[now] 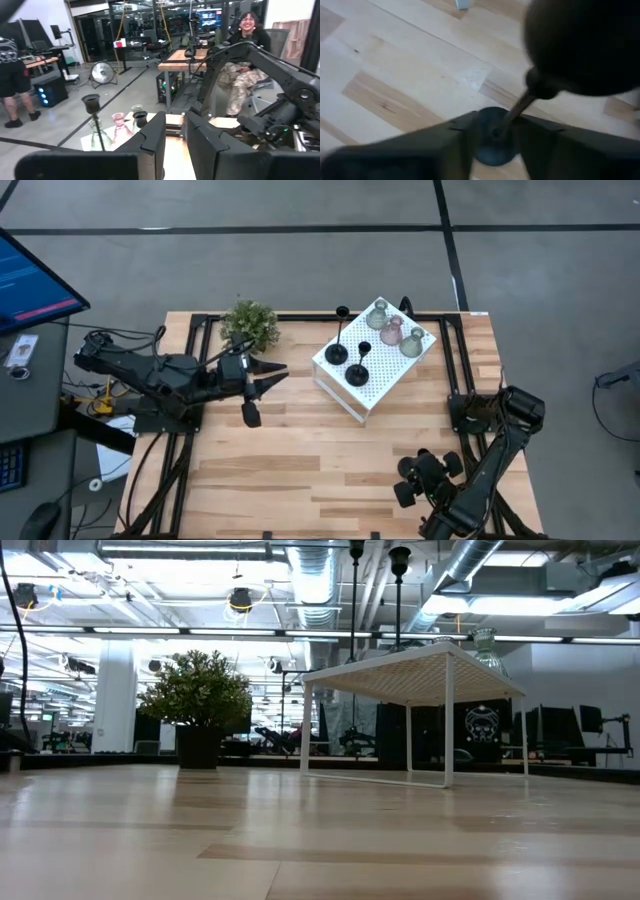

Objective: Pick & Place candle stick holders
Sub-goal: Put the black candle holder on the shelf aligned with the other black candle holders

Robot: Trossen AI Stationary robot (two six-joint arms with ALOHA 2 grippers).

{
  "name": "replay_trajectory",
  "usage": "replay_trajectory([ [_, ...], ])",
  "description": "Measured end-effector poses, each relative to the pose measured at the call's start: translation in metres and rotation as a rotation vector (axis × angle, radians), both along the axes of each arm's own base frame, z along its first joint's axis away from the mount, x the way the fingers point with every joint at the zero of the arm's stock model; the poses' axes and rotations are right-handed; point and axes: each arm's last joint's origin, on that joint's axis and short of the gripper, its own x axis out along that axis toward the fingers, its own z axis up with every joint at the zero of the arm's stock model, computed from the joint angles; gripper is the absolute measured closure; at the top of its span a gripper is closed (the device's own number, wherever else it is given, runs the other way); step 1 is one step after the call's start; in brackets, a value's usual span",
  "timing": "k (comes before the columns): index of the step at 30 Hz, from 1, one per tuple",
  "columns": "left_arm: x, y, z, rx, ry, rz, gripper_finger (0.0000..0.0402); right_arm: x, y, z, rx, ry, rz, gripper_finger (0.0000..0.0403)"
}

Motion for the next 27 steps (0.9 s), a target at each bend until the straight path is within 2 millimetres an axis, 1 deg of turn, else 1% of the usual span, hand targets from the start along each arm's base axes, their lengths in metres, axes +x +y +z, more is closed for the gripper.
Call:
replay_trajectory([
  [3,0.0,0.001,0.0,0.012,0.004,0.019,0.033,-0.001,0.002,-0.001,0.013,0.006,0.012,0.0367],
  [4,0.0,0.001,0.0,0.015,0.005,0.023,0.033,-0.001,0.002,-0.001,0.01,0.011,0.018,0.0384],
  [5,0.0,0.001,0.0,0.016,0.005,0.024,0.033,-0.001,0.003,-0.001,0.012,0.01,0.018,0.039],
  [8,0.0,0.001,0.0,0.017,0.005,0.028,0.033,-0.001,0.003,-0.001,0.02,0.003,0.019,0.0399],
  [15,0.0,0.001,0.0,0.016,0.005,0.028,0.033,0.0,0.005,0.001,0.023,-0.01,0.026,0.0402],
  [21,0.0,0.001,0.0,0.014,0.004,0.024,0.033,0.004,0.01,0.01,0.039,-0.023,0.036,0.0402],
  [27,0.0,0.001,0.0,0.01,0.003,0.023,0.033,0.003,0.012,0.02,0.011,-0.043,0.068,0.0403],
])
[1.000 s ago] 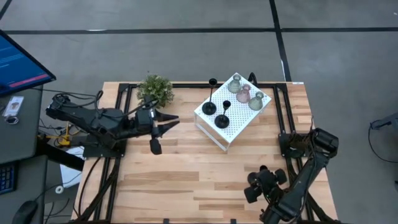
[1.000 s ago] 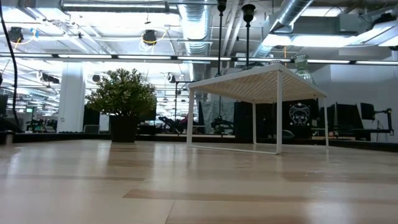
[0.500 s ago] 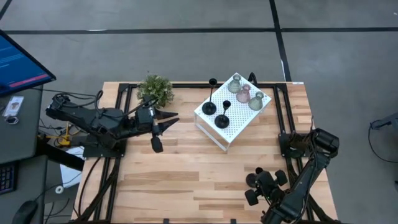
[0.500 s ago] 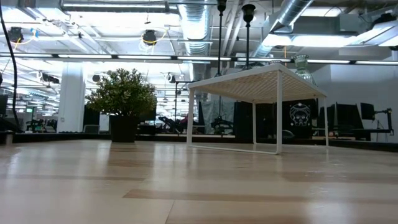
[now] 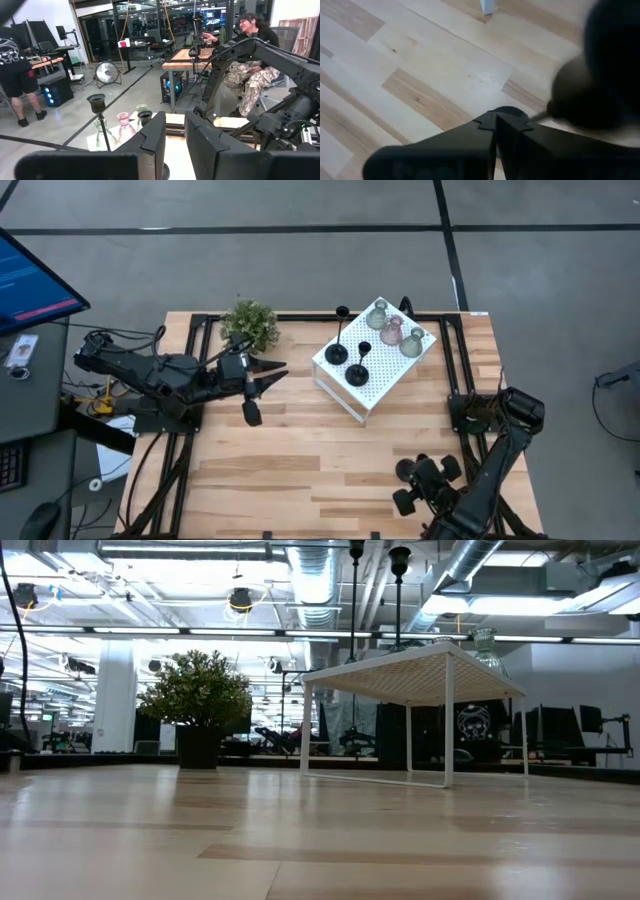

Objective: Pick & Place candle stick holders
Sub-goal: Put the black candle holder on the shelf aligned with the other black candle holders

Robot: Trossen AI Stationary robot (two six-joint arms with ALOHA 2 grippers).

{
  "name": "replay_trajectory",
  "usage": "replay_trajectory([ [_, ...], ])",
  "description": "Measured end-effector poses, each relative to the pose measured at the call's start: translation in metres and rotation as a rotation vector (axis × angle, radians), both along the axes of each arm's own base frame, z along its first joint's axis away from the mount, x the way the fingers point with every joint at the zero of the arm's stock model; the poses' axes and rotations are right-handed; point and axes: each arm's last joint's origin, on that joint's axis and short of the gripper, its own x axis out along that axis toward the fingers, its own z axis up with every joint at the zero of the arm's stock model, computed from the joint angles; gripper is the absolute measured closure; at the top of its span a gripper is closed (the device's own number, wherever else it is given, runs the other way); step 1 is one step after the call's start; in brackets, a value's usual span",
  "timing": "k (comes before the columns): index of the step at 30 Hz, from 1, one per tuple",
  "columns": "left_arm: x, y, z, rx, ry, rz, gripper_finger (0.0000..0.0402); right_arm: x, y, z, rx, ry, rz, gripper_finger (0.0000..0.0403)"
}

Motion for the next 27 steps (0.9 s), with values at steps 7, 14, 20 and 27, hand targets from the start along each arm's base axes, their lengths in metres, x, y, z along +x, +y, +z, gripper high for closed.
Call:
replay_trajectory([
  [7,0.0,0.0,0.0,0.0,0.0,0.0,0.033,-0.008,0.014,0.012,0.023,-0.032,0.087,0.0403],
  [14,0.0,-0.001,0.0,0.0,0.0,-0.006,0.033,-0.044,0.031,0.003,0.095,-0.009,0.118,0.0394],
  [20,0.0,-0.001,0.0,0.004,0.001,-0.006,0.033,-0.038,0.029,-0.017,0.141,-0.008,0.107,0.0334],
  [27,0.0,-0.001,-0.001,0.008,0.003,-0.007,0.033,-0.023,0.02,-0.026,0.129,-0.055,0.073,0.021],
])
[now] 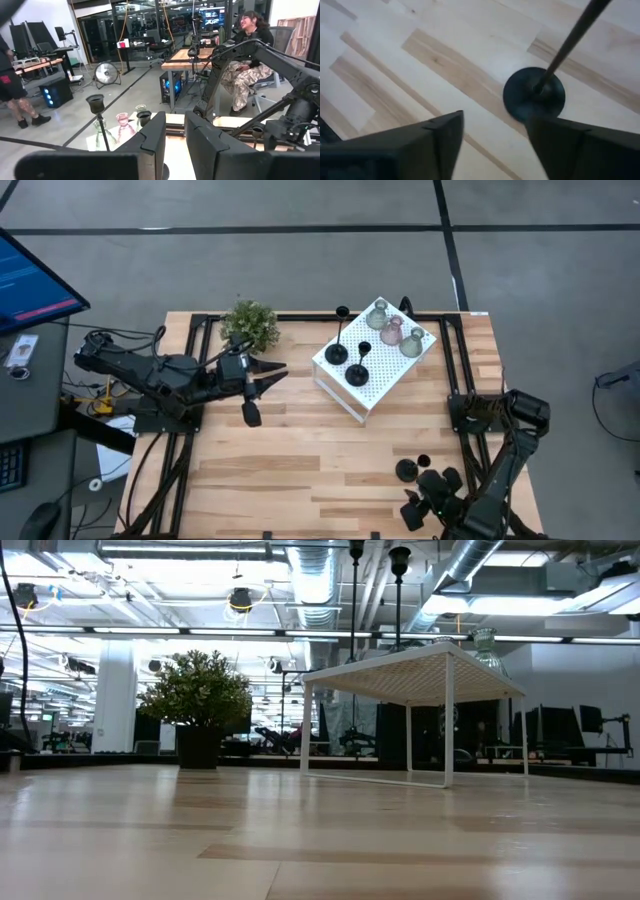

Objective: Pick & Place candle stick holders
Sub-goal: Put the black candle holder on the shelf aligned with the other black candle holders

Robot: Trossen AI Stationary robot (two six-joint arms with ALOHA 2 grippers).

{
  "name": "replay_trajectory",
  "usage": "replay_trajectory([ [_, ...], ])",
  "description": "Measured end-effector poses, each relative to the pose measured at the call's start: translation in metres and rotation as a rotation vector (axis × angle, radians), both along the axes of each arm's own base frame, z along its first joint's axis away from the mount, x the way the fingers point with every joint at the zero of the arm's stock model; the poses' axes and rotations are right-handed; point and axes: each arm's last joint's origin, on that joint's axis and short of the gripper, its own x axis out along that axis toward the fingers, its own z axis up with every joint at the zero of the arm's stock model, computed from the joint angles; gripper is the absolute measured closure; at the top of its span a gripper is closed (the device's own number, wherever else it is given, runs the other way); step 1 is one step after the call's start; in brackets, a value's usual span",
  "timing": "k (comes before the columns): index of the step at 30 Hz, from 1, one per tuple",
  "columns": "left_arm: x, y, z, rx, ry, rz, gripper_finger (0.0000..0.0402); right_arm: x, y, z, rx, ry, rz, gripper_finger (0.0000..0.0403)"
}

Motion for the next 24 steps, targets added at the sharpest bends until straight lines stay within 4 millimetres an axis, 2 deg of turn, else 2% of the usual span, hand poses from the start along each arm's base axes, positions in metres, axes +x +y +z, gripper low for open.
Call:
replay_trajectory([
  [3,0.0,0.0,-0.007,0.009,0.018,0.0,0.033,0.003,-0.002,0.001,-0.012,-0.02,-0.01,0.0167],
  [6,0.0,0.0,-0.016,0.009,0.036,-0.001,0.033,0.003,-0.005,0.002,-0.029,-0.017,-0.031,0.0155],
  [12,-0.003,0.001,-0.03,-0.011,0.055,-0.001,0.033,0.006,-0.017,0.004,-0.114,0.014,-0.059,0.0177],
  [24,-0.011,0.005,-0.029,-0.005,0.041,-0.002,0.033,0.011,-0.032,0.008,-0.223,0.056,-0.089,0.021],
])
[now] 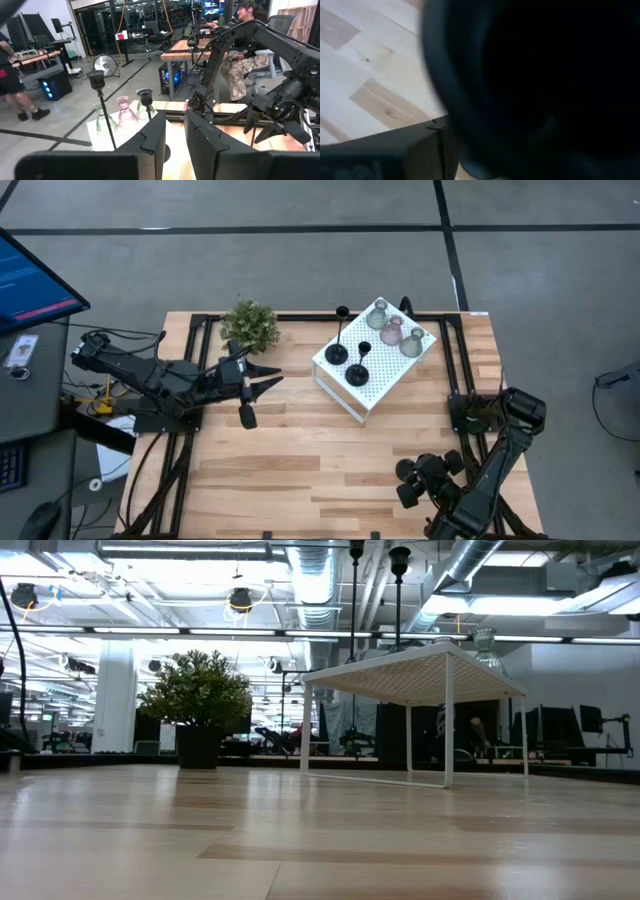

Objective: Pick & Place candle stick holders
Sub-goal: Put the black candle holder on the shelf aligned with the other black candle holders

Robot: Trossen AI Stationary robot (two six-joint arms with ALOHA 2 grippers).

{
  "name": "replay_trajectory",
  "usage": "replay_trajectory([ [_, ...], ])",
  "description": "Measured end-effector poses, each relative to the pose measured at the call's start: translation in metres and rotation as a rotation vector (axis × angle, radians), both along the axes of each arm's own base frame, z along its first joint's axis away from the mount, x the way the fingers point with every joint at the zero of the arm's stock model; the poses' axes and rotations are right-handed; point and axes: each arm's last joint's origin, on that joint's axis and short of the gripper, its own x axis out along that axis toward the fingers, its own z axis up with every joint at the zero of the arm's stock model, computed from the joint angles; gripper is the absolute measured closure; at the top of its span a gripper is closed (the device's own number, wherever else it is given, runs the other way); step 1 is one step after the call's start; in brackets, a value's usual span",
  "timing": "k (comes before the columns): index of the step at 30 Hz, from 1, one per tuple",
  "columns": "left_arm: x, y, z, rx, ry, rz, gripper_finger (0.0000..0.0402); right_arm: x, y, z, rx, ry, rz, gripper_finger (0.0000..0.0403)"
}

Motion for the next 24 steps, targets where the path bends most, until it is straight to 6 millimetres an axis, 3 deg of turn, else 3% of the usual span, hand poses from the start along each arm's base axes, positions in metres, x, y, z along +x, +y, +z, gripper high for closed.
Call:
replay_trajectory([
  [3,0.0,0.001,0.0,0.016,0.005,0.004,0.033,0.002,-0.001,0.0,-0.001,-0.004,-0.006,0.025],
  [7,0.0,0.001,0.0,0.029,0.008,0.005,0.033,0.003,0.001,-0.001,0.01,0.002,0.016,0.0372],
  [8,0.0,0.001,0.0,0.029,0.009,0.004,0.033,0.003,0.001,-0.001,0.011,0.004,0.019,0.0384],
  [16,0.0,0.001,0.0,0.029,0.008,0.005,0.033,0.011,-0.002,0.006,0.014,0.007,-0.007,0.0397],
  [24,-0.001,0.001,0.0,0.028,0.006,0.004,0.033,0.036,-0.009,0.047,-0.003,-0.043,-0.017,0.0398],
])
